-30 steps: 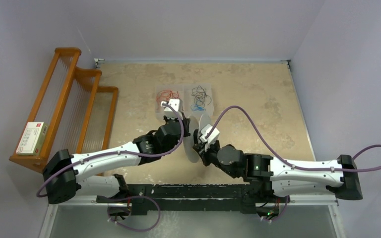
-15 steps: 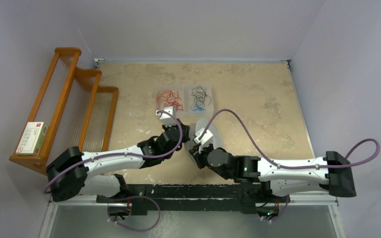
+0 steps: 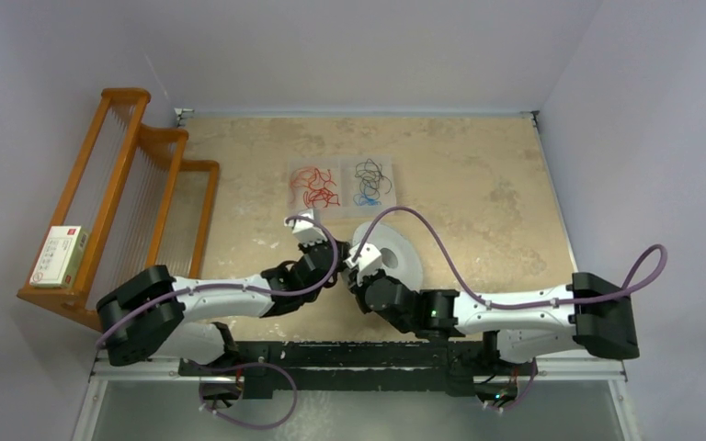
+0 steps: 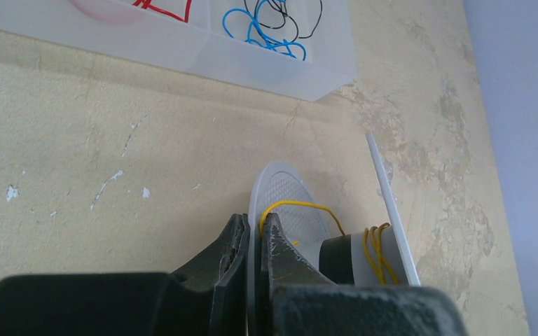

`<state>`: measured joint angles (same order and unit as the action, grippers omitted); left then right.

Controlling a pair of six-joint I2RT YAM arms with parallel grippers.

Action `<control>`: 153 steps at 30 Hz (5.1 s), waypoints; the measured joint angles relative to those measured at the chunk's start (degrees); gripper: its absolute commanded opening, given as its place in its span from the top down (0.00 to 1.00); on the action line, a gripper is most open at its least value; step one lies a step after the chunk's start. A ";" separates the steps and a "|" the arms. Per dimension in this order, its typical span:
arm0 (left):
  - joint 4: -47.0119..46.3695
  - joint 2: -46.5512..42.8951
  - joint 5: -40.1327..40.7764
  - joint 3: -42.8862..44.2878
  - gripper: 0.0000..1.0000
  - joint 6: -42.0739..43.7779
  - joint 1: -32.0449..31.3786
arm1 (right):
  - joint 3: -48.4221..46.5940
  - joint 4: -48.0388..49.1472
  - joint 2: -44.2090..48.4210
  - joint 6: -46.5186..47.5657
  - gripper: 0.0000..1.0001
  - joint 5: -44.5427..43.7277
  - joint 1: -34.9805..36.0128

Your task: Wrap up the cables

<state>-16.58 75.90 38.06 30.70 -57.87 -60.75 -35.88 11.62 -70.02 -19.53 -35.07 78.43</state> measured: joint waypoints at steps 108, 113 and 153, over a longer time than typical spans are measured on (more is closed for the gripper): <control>42.40 -20.90 8.20 12.50 0.35 10.60 -0.92 | -7.41 -15.41 3.82 -18.14 0.01 -9.84 3.39; 47.50 -20.92 10.67 19.04 0.30 15.76 0.31 | -7.52 -18.67 9.27 -15.26 0.01 -8.39 -3.76; 40.59 -36.20 -24.61 14.47 0.20 32.15 42.10 | -9.62 -27.02 31.69 -9.11 0.01 25.11 -61.94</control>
<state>24.01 39.70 13.45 45.17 -25.71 -18.65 -45.50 -15.40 -38.33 -28.64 -9.96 16.49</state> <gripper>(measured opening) 0.796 0.994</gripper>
